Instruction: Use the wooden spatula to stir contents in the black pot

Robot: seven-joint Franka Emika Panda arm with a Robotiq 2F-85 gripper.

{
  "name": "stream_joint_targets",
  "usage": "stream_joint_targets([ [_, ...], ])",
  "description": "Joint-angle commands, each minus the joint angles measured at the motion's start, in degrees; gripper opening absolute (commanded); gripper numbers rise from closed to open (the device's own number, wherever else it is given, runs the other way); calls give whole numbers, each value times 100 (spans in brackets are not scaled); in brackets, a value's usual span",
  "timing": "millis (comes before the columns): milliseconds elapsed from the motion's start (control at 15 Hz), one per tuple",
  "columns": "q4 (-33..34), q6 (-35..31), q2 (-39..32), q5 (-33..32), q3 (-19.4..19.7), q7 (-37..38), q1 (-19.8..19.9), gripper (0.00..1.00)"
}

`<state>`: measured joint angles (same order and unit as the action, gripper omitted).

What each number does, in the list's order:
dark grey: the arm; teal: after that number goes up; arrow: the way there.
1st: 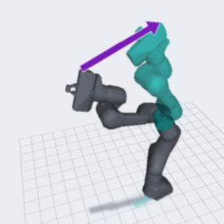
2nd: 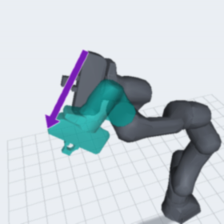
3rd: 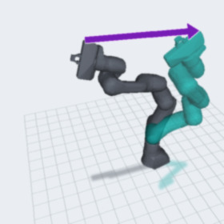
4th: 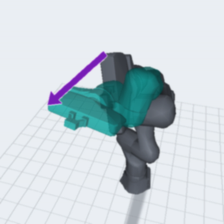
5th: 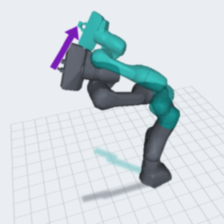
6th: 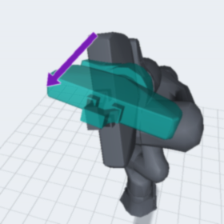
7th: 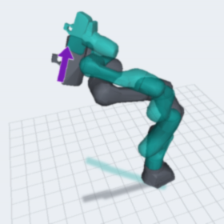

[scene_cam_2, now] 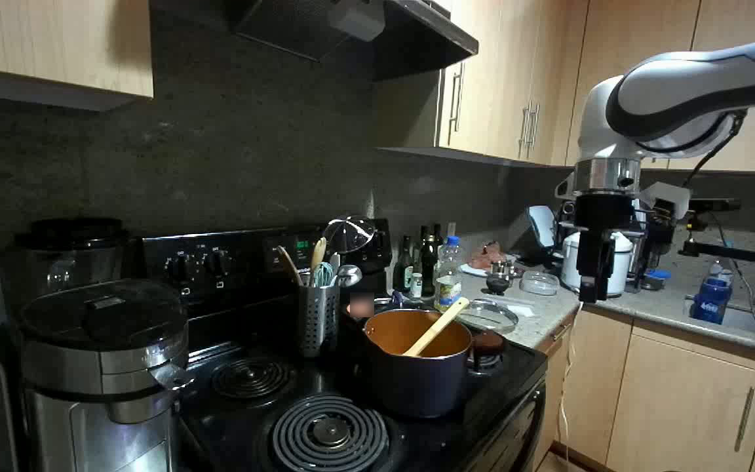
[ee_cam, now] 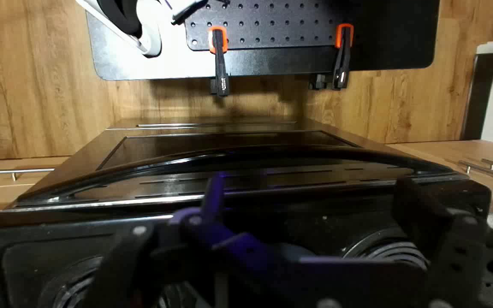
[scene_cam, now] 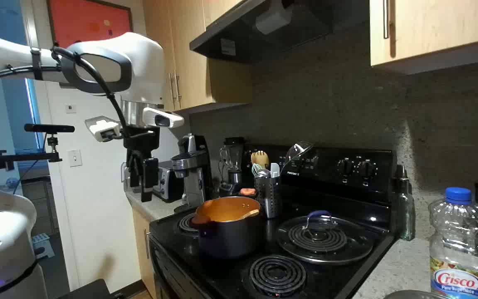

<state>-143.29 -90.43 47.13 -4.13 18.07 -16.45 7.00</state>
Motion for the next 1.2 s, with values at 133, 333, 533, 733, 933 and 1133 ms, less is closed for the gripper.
stream_joint_targets([
  [133,10,6,-18,27,-36,-33,53,100],
  [333,29,-103,-65,85,-61,90,65,100],
  [533,270,-538,-442,300,-94,456,62,100],
  [733,480,-1175,-837,458,-104,901,149,100],
  [933,674,-1748,-1299,549,-105,1303,278,100],
  [1133,767,-2286,-1699,596,-126,1634,436,100],
])
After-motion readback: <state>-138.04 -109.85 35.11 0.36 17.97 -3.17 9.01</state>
